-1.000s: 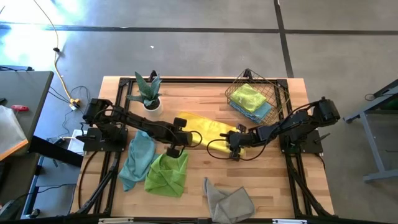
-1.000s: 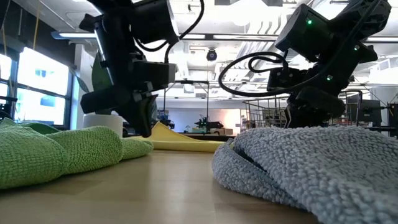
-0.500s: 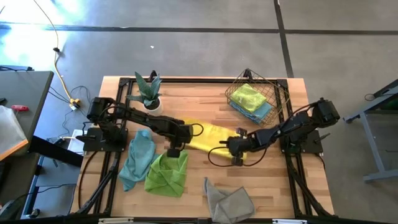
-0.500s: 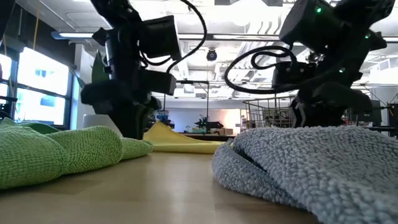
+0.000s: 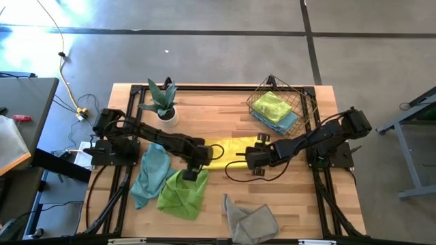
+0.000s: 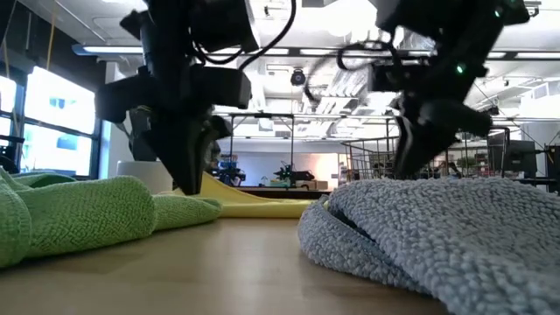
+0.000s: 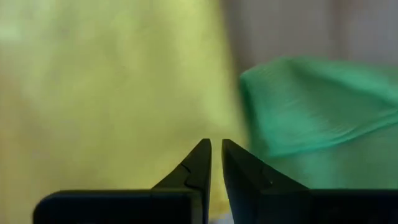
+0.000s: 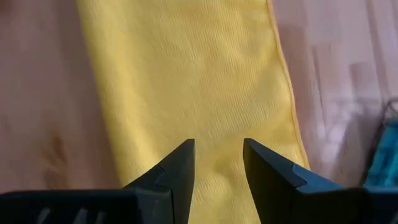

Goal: Fold microfiber towels
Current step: Fold the yellow towel

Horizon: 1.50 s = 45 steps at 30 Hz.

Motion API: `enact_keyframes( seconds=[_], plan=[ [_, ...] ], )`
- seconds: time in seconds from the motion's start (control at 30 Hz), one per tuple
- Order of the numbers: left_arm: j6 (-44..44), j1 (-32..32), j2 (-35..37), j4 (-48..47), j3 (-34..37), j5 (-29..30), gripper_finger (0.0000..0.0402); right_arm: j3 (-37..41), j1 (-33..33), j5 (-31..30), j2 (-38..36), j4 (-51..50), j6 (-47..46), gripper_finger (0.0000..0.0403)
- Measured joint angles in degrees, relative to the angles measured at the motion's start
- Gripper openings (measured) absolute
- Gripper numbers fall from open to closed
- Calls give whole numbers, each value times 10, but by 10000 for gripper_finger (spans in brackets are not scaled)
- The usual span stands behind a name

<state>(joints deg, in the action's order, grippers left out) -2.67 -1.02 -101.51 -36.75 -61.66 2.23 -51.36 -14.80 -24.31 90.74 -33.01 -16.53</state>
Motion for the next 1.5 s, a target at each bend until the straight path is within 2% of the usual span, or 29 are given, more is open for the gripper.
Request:
enact_keyframes(
  seconds=[0.13,0.33,0.5,0.67,0.73,0.83,1.03,1.13,1.27,1.5],
  plan=[
    [-6,1,0,-46,-12,65,39,-2,-6,22,0,18,-38,129],
    [-45,2,0,-30,5,61,57,-2,-48,24,-1,-94,-158,129],
    [-42,18,0,13,35,63,62,-2,-90,-4,-1,-181,-288,129],
    [-25,34,4,57,67,54,62,-2,-137,-5,-1,-241,-391,129],
    [-24,36,5,66,74,52,62,-2,-154,-3,-1,-249,-394,129],
    [-25,36,4,66,74,53,62,3,-178,-1,-2,-244,-345,129],
    [-33,32,3,67,75,55,62,57,-219,9,-2,-106,-184,129],
    [-33,29,3,67,75,56,62,80,-221,7,-2,-97,-192,129],
    [-35,28,2,70,76,58,62,98,-220,-29,-2,-130,-222,129],
    [-30,28,2,73,76,57,62,102,-220,-45,-2,-134,-220,129]
  ],
)
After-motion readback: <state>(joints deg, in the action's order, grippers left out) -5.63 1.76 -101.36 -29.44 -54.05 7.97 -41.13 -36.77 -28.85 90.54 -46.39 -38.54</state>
